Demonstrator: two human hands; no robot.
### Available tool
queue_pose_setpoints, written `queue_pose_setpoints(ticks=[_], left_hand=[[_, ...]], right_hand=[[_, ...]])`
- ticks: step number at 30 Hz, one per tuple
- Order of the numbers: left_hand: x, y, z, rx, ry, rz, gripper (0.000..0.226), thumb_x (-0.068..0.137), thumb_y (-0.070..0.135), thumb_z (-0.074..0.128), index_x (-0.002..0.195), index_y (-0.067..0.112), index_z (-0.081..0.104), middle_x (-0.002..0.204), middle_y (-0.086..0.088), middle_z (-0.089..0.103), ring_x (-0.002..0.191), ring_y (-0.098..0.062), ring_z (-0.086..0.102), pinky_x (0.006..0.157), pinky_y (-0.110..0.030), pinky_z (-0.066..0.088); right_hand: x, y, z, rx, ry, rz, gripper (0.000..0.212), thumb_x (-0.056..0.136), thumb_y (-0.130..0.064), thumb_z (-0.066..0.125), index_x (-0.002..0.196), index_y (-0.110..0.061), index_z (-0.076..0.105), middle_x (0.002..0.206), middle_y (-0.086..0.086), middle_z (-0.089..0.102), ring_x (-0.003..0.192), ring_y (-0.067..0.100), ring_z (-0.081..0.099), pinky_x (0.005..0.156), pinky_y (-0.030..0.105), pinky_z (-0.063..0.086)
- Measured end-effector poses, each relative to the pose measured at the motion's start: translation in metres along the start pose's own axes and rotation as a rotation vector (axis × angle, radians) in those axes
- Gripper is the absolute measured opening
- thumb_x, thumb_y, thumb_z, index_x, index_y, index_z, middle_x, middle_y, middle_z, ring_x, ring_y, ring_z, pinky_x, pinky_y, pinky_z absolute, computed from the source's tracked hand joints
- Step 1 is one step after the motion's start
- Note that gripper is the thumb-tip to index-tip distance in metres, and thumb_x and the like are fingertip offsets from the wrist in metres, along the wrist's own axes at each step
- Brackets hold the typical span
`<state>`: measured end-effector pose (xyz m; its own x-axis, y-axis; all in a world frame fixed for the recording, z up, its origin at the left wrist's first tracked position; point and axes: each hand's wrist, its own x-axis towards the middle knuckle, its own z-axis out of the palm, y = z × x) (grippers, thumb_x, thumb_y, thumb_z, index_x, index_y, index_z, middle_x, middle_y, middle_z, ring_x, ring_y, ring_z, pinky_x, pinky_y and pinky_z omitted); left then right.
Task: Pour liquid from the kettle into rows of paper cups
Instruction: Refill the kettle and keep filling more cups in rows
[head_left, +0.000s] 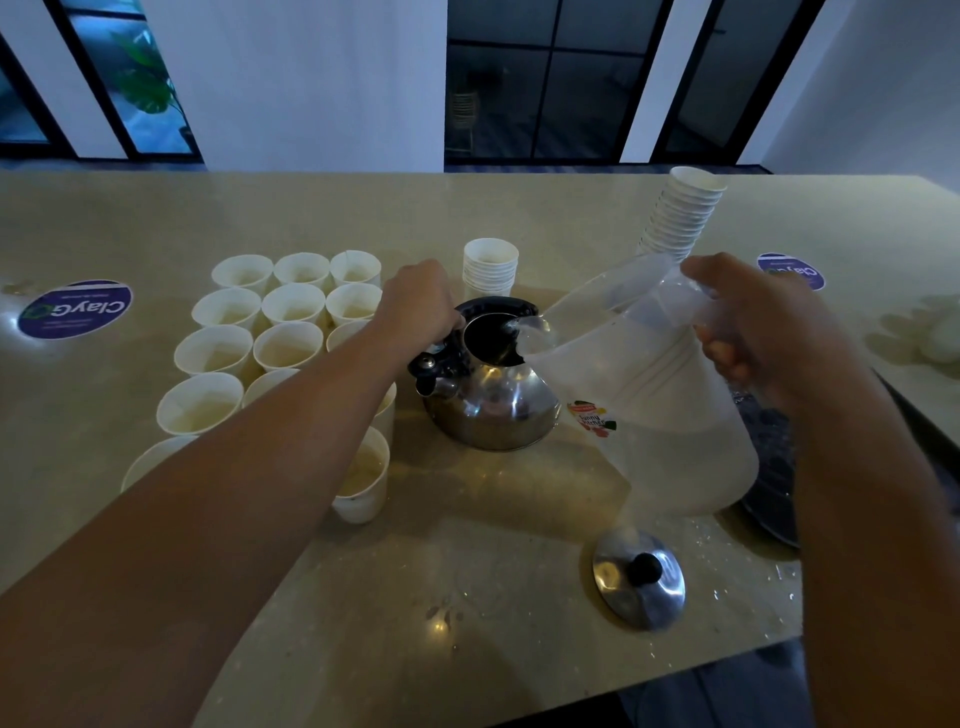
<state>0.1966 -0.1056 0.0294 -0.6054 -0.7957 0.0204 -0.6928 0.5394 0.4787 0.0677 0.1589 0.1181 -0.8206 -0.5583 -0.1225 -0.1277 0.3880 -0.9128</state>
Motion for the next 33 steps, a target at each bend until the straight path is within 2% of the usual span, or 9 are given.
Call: queue_pose_setpoints(ticks=[4,17,27,33], left_hand=[[-0.001,0.000,-0.001,-0.002,-0.003,0.000,0.031,0.077,0.032,0.084,0.095,0.010,0.072,0.082,-0.007,0.072,0.081,-0.024,0.069,0.081,-0.042,0.058],[-0.003,0.001,-0.002,-0.013,0.001,-0.007,0.033,0.077,0.031,0.085,0.098,0.009,0.071,0.085,-0.008,0.072,0.083,-0.025,0.070,0.082,-0.041,0.058],[-0.004,0.001,-0.002,-0.018,0.003,0.016,0.028,0.078,0.028,0.084,0.093,0.008,0.073,0.080,-0.008,0.072,0.078,-0.025,0.071,0.080,-0.040,0.059],[-0.004,0.002,-0.002,-0.017,0.000,0.003,0.029,0.078,0.029,0.084,0.094,0.008,0.072,0.081,-0.007,0.072,0.078,-0.024,0.071,0.080,-0.040,0.059]], right_hand=[[0.000,-0.001,0.000,0.000,0.000,-0.017,0.054,0.067,-0.060,0.063,0.087,-0.009,0.065,0.054,0.003,0.051,0.046,0.015,0.041,0.048,0.029,0.035],[0.002,-0.002,0.001,-0.030,-0.003,-0.035,0.049,0.083,-0.056,0.063,0.095,-0.008,0.066,0.054,0.001,0.053,0.047,0.013,0.043,0.047,0.028,0.037],[0.005,-0.007,0.004,-0.043,-0.019,-0.051,0.061,0.063,-0.068,0.064,0.089,-0.013,0.064,0.051,-0.001,0.052,0.045,0.015,0.042,0.044,0.025,0.035],[0.002,-0.011,0.004,-0.054,0.016,-0.077,0.047,0.082,-0.056,0.064,0.088,-0.009,0.066,0.049,-0.001,0.053,0.044,0.014,0.042,0.047,0.026,0.036]])
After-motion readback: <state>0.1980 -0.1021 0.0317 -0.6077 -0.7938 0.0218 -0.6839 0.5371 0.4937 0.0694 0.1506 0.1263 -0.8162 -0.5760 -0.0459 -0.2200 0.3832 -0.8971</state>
